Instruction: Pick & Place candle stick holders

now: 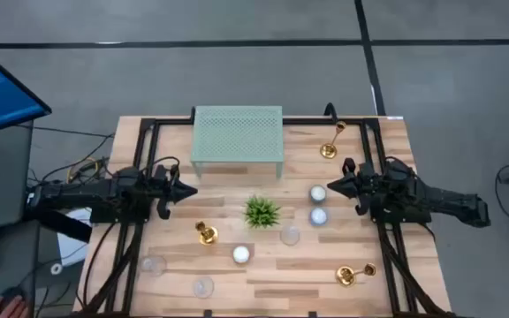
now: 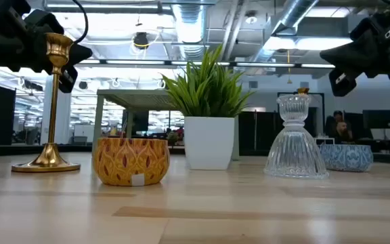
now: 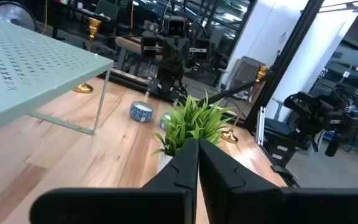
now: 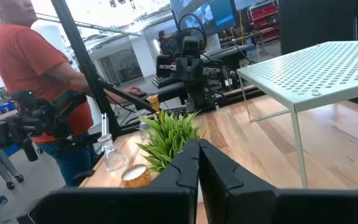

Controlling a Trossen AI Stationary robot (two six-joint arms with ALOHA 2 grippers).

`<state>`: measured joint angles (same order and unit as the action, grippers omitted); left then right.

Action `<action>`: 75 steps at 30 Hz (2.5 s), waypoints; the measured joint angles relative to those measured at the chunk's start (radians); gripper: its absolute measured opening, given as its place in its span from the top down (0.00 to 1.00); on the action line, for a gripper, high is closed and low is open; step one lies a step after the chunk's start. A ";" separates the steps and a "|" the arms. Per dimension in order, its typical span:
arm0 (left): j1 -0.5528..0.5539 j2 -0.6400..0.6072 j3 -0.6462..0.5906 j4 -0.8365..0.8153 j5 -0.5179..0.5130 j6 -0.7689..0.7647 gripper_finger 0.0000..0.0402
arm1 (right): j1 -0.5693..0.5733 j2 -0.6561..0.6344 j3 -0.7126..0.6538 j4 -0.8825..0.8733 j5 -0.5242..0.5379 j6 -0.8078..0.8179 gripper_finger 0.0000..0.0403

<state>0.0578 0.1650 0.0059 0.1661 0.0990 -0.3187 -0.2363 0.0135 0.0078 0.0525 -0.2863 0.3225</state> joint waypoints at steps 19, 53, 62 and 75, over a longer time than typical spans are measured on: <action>0.000 0.000 0.000 0.000 0.000 0.000 0.97 | 0.000 0.000 0.000 0.000 0.000 0.000 1.00; 0.000 0.001 0.000 0.017 0.000 0.000 0.97 | 0.000 0.000 0.000 0.000 0.000 0.000 1.00; 0.000 0.001 0.000 0.025 0.000 -0.091 0.97 | 0.000 0.000 0.000 0.000 0.000 -0.002 1.00; 0.000 0.002 0.000 0.255 -0.072 -0.371 0.97 | -0.002 0.000 0.000 0.000 0.000 -0.193 1.00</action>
<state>0.0582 0.1665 0.0059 0.4208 0.0265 -0.6896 -0.2386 0.0139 0.0074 0.0525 -0.2867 0.1295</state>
